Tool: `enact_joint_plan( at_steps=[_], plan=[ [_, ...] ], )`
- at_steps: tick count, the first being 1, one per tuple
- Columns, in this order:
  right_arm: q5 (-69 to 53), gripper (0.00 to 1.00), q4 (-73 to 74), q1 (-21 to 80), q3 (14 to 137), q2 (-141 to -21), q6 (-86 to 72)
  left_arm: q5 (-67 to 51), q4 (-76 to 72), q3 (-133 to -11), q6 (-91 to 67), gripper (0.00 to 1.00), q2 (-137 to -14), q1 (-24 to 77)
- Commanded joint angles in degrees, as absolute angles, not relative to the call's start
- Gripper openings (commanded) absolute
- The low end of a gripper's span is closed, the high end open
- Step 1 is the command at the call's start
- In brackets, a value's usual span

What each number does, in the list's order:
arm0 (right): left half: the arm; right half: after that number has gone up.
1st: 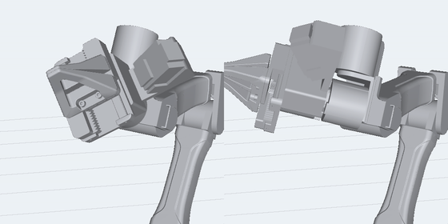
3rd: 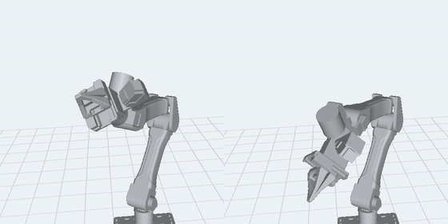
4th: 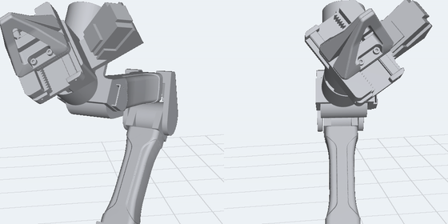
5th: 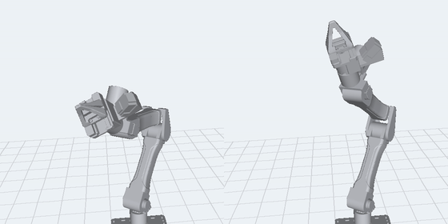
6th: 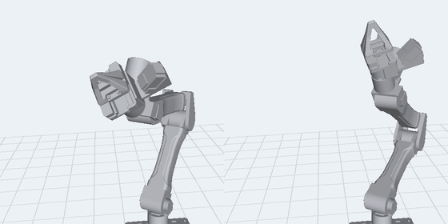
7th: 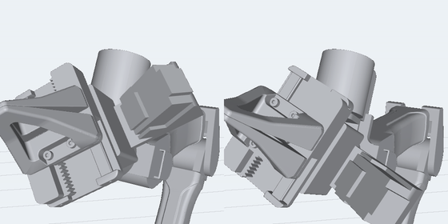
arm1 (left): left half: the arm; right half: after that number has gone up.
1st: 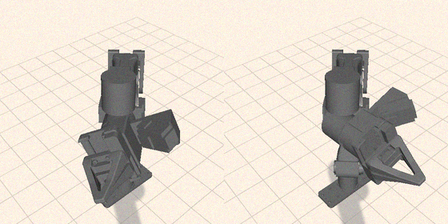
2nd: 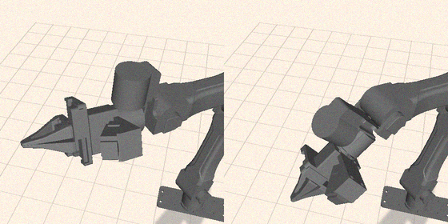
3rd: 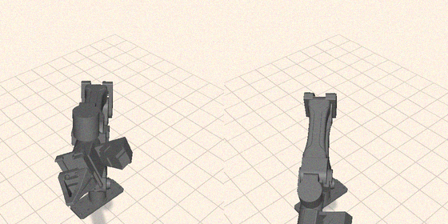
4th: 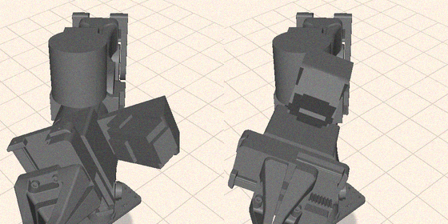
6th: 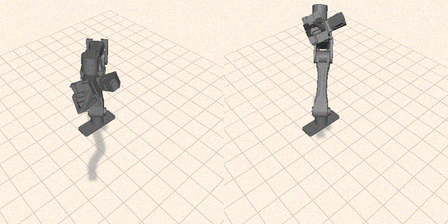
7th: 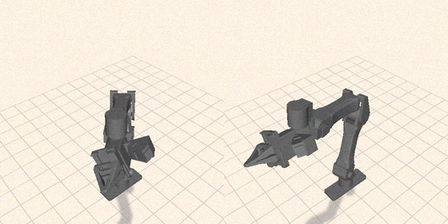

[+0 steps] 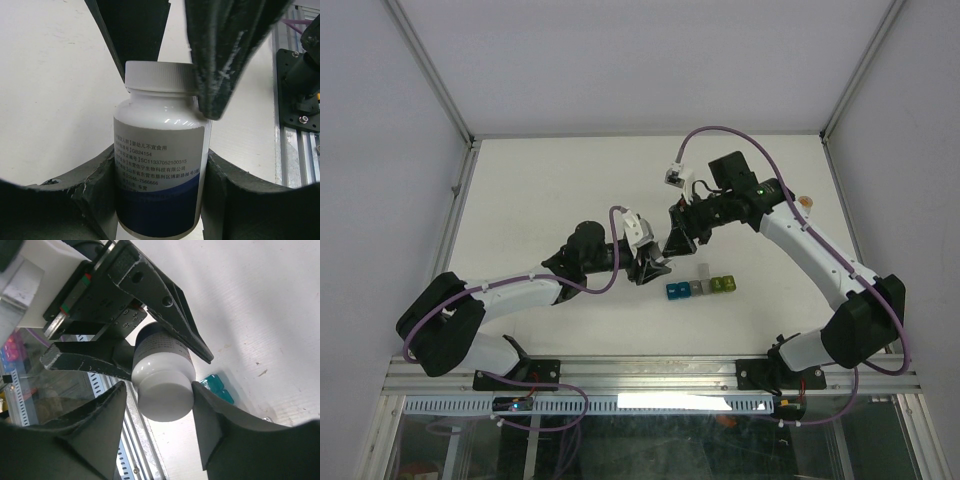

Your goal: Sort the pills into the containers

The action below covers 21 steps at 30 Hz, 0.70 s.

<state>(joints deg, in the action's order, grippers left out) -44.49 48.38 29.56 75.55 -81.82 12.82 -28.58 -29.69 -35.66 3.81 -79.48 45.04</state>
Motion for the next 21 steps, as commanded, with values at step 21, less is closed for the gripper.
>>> enact_joint_plan(
  at_steps=[21],
  plan=[
    [-52.8,0.31,73.1,30.9,85.3,-83.1,96.2,-44.0,-32.3,-38.5,2.2,0.00,-80.4,45.4]
  ],
)
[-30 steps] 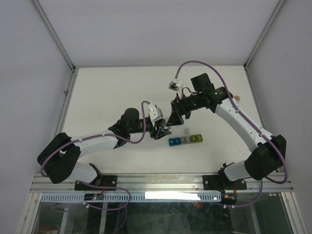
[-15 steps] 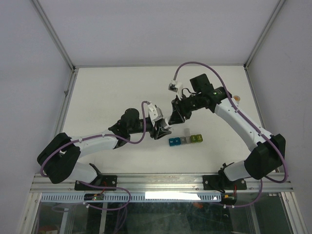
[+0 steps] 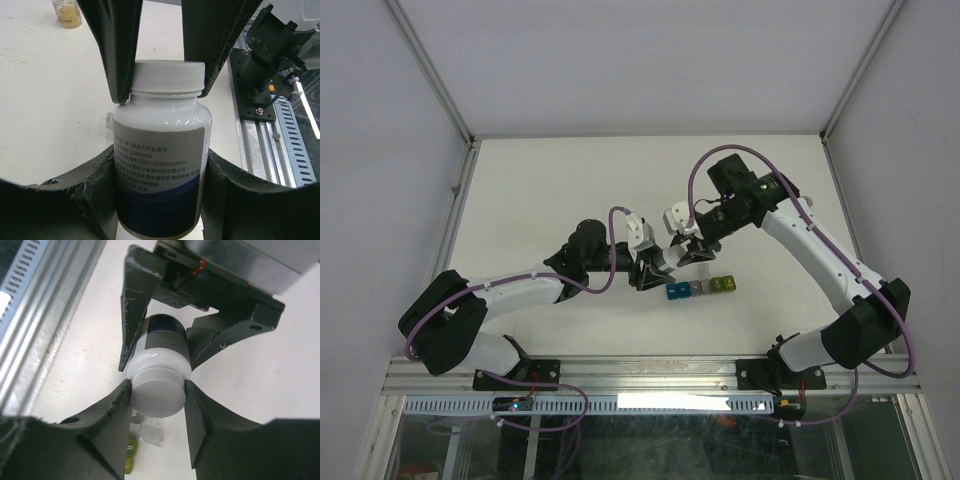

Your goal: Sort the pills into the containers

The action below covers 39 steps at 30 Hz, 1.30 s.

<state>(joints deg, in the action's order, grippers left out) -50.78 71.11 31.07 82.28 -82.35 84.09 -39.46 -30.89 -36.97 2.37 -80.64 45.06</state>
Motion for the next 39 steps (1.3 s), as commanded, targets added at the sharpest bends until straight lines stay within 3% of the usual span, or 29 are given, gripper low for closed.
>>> enact_joint_plan(
  at_steps=[1,3,7,16,22,25,39],
  plan=[
    [-53.2,0.41,71.8,30.9,84.7,-82.7,94.1,-43.7,-32.3,-38.3,2.3,0.00,-80.3,45.4],
    [-53.6,0.61,69.7,31.0,83.7,-81.8,89.0,-42.9,-32.4,-37.8,2.6,0.00,-79.9,45.4],
    [-52.7,0.87,65.7,30.7,83.5,-79.6,74.6,-41.6,-32.3,-37.6,3.0,0.00,-79.8,45.4],
    [-53.4,0.96,63.9,26.7,83.8,-73.5,51.7,-39.8,-32.3,-37.1,2.7,0.00,-78.8,45.4],
    [-52.1,0.91,59.0,26.7,81.1,-75.8,26.3,-37.6,-33.2,-37.1,2.2,0.00,-78.5,45.4],
    [-49.8,0.87,58.1,26.6,80.0,-77.3,21.0,-36.9,-33.9,-37.2,1.7,0.00,-78.6,45.4],
    [-45.7,0.70,55.6,29.6,79.7,-80.6,16.1,-36.1,-34.0,-36.7,1.4,0.00,-78.6,45.4]
  ],
)
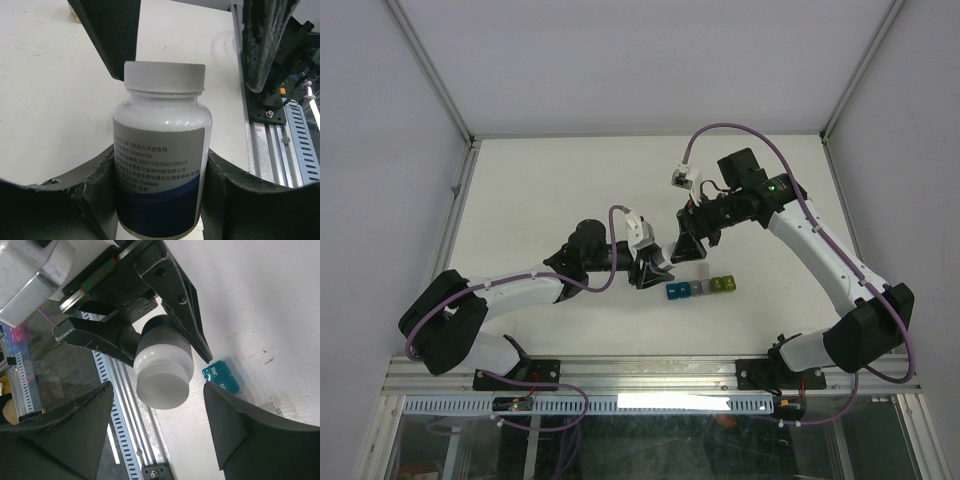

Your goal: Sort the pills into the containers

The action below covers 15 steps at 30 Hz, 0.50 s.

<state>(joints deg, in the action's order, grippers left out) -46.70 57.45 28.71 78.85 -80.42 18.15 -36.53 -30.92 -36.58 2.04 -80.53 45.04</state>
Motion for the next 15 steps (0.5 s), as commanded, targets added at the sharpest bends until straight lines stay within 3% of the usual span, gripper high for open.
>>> enact_joint_plan(
  at_steps=[1,10,15],
  plan=[
    [-45.4,0.67,55.8,29.9,79.9,-80.7,16.4,-36.1,-34.0,-36.8,1.3,0.00,-78.7,45.4],
    [-44.8,0.27,58.8,30.6,82.5,-81.5,20.8,-36.4,-33.7,-36.7,1.8,0.00,-78.7,45.4],
    [-48.5,0.07,63.6,31.1,86.6,-82.8,35.0,-38.3,-33.5,-36.5,2.5,0.00,-78.9,45.4]
  ],
)
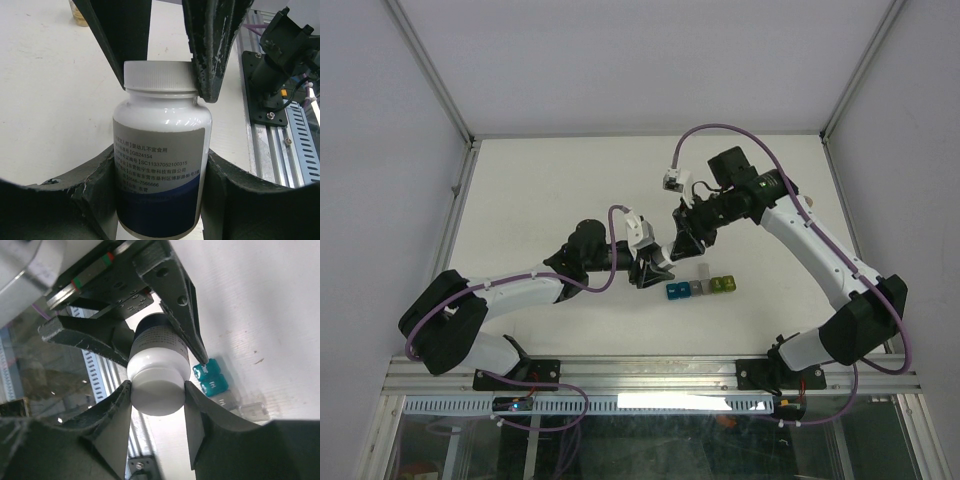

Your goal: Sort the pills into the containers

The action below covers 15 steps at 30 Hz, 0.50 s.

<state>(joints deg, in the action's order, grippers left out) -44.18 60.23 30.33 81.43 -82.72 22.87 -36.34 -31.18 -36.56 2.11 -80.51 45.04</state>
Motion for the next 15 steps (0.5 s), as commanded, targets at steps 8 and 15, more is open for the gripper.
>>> enact_joint_plan(
  at_steps=[8,15],
  plan=[
    [-50.0,0.00,79.7,31.3,82.9,-79.7,102.2,-41.2,-33.2,-36.6,2.4,0.00,-79.1,45.4],
    [-50.8,0.10,76.3,31.2,83.7,-81.7,104.2,-42.2,-32.6,-37.0,2.3,0.00,-79.7,45.4]
  ],
)
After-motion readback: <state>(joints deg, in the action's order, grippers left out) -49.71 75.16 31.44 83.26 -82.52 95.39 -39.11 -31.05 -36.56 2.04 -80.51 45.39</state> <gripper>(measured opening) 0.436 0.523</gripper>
